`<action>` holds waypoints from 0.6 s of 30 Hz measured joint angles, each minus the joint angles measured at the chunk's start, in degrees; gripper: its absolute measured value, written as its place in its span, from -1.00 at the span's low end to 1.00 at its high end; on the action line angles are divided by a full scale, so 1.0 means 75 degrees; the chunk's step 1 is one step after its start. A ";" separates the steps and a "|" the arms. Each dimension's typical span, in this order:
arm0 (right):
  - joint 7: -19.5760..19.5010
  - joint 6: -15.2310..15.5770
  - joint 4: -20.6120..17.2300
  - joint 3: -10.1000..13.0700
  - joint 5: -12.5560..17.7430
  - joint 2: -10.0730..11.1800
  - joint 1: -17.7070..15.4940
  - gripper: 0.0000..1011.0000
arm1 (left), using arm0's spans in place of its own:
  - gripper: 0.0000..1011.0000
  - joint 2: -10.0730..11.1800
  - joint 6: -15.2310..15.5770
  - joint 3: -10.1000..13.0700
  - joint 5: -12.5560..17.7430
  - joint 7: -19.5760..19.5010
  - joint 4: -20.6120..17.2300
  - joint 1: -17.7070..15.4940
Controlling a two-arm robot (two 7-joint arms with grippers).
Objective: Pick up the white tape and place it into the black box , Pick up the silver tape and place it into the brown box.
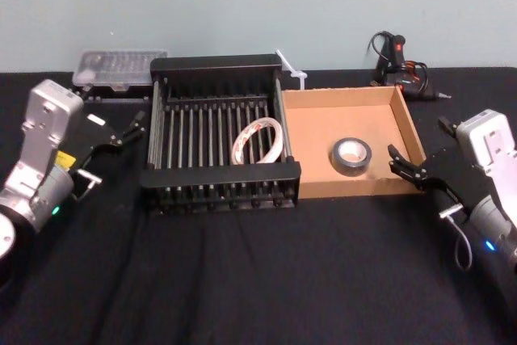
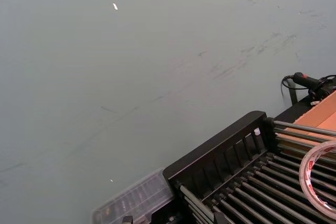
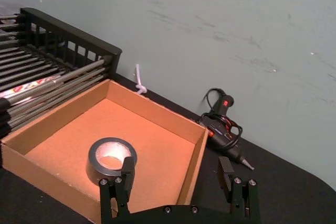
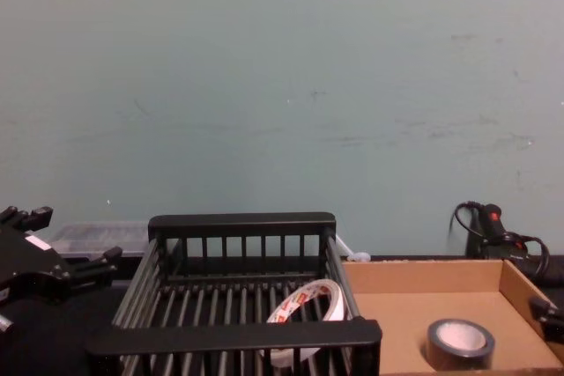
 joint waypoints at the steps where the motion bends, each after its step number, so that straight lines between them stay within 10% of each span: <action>1: -0.0013 -0.0007 0.0010 0.0016 -0.0017 -0.0018 -0.0007 0.98 | 0.98 0.0000 0.0000 0.0000 0.0000 0.0000 0.0000 0.0000; 18: -0.0034 -0.0003 0.0029 0.0045 -0.0063 -0.0060 -0.0003 0.98 | 0.98 0.0000 0.0000 0.0000 0.0000 0.0000 0.0000 0.0000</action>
